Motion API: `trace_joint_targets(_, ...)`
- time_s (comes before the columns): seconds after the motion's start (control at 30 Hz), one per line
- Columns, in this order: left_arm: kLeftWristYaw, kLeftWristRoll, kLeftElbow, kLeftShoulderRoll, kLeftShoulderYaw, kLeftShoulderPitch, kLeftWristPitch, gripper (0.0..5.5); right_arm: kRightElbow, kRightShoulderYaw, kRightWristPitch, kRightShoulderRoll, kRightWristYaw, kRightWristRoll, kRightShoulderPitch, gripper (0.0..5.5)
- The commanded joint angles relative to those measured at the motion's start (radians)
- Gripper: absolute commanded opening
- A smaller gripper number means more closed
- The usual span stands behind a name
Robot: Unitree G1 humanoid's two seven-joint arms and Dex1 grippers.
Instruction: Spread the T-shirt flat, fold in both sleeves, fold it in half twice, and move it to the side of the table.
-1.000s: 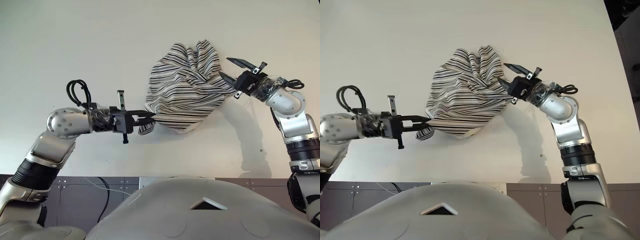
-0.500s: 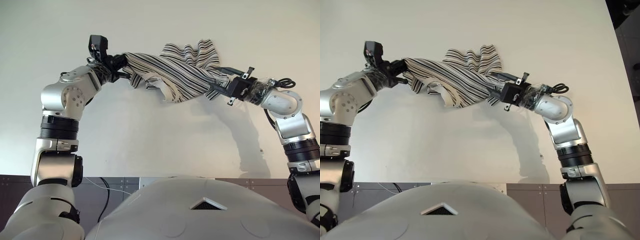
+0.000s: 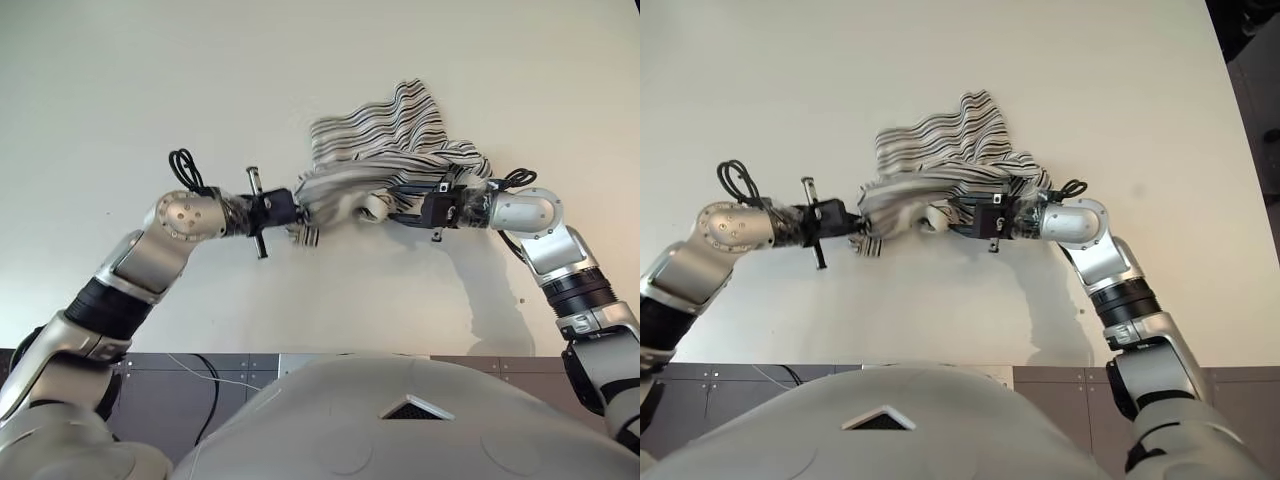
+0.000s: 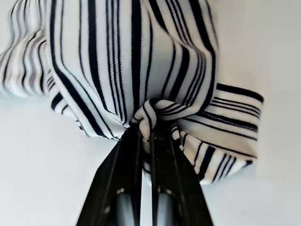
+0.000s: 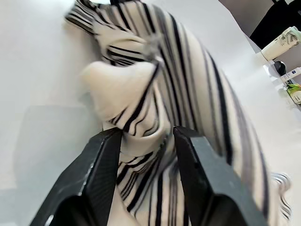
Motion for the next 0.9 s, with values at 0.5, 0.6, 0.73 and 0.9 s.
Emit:
trace_joint_targets(0.5, 0.363, -0.965, -0.152, -0.485, 0.607, -0.270, 0.814, 0.12, -0.583, -0.185, 0.834, 0.006, -0.157, 0.422, 0.495, 2.02)
trace_joint_targets(0.6, 0.424, -1.046, -0.154, -0.498, 0.628, -0.291, 0.874, 0.12, -0.674, -0.163, 1.022, 0.113, -0.298, 0.465, 0.502, 2.02)
trace_joint_targets(0.73, 0.482, -1.083, -0.142, -0.513, 0.629, -0.286, 0.902, 0.12, -0.690, -0.184, 1.214, 0.284, -0.497, 0.509, 0.435, 2.02)
trace_joint_targets(0.9, 0.517, -1.103, -0.142, -0.527, 0.622, -0.285, 0.904, 0.12, -0.693, -0.182, 1.331, 0.379, -0.595, 0.537, 0.389, 2.02)
